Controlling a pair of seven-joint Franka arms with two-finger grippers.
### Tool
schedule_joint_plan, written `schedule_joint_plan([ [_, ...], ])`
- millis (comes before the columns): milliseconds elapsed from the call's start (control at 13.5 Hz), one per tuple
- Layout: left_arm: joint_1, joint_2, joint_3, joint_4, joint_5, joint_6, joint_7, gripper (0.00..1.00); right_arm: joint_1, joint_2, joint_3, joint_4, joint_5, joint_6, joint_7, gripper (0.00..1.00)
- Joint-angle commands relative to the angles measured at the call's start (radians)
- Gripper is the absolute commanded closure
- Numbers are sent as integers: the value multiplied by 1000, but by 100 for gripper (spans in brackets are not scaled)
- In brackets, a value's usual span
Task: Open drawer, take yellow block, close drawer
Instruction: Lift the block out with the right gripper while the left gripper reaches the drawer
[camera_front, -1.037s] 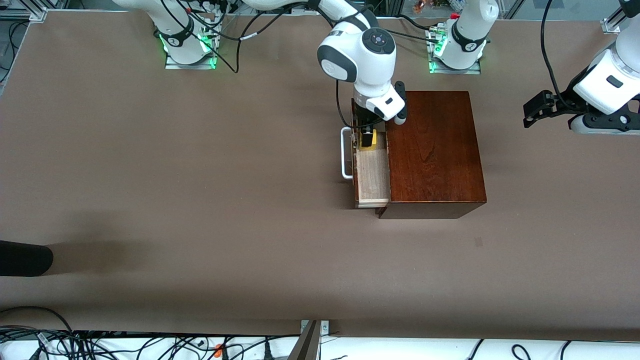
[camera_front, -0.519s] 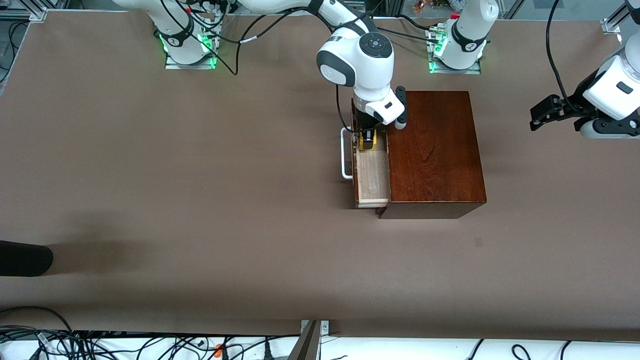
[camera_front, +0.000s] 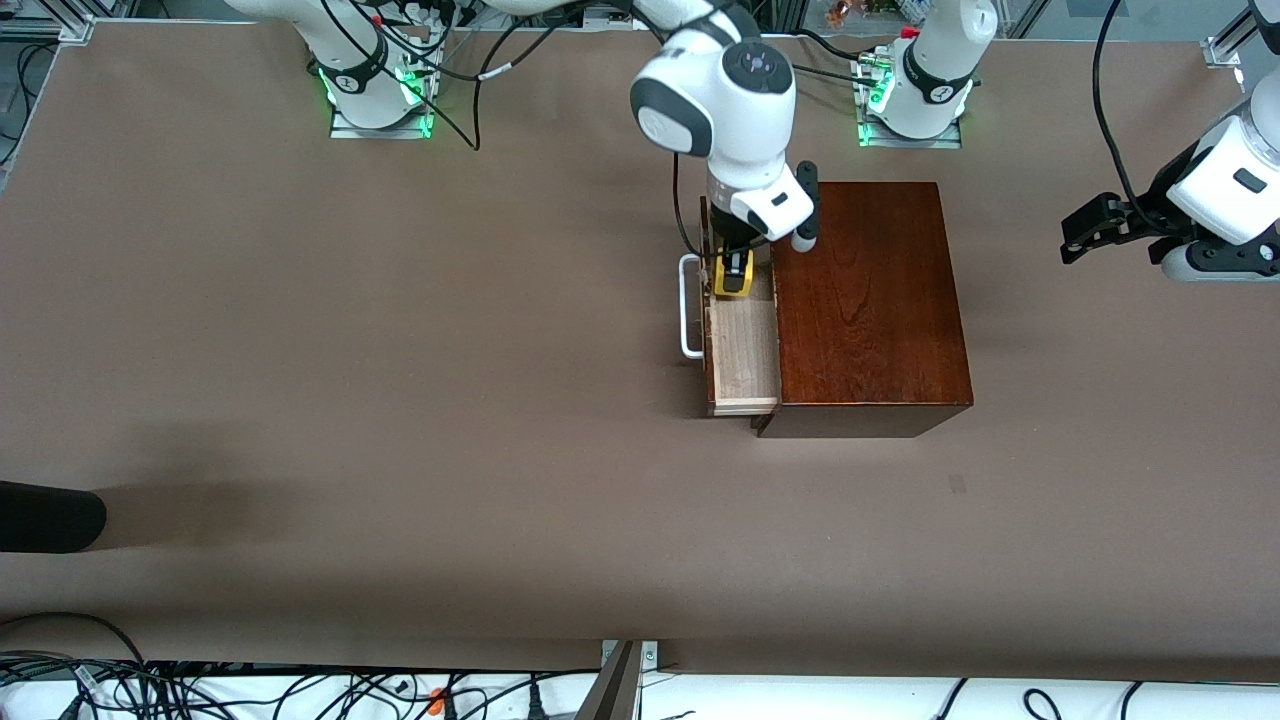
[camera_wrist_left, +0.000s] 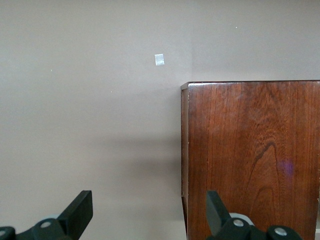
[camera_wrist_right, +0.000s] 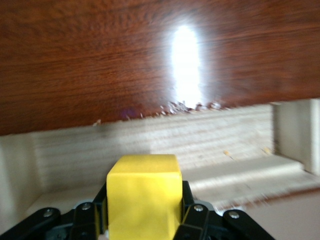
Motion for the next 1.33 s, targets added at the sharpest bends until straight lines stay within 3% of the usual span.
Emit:
schedule_joint_plan([
  [0, 17, 12, -1, 23, -9, -24, 20, 0, -33, -90, 10, 14, 29, -103, 11, 100],
  [222, 17, 12, -2, 21, -10, -40, 17, 0, -85, -202, 0, 12, 33, -197, 11, 100],
  [444, -3, 11, -22, 24, -30, -52, 15, 0, -265, -280, 2, 9, 69, -306, -5, 100],
  [593, -30, 20, -103, 26, -58, -51, 14, 0, -374, -308, 2, 8, 103, -335, -91, 100],
  [815, -35, 64, -195, 79, -61, -51, 15, 0, -522, -341, -41, -12, 120, -398, -171, 100],
  [963, -70, 86, -197, 79, -63, -66, 15, 0, -608, -372, -76, -87, 190, -399, -171, 100],
  [1111, -171, 124, -196, 84, -58, -80, 17, 0, -642, -391, -156, -189, 261, -384, -165, 100],
  [1259, -258, 214, -197, 180, -59, -77, 32, 0, -640, -391, -216, -285, 273, -334, -157, 100],
])
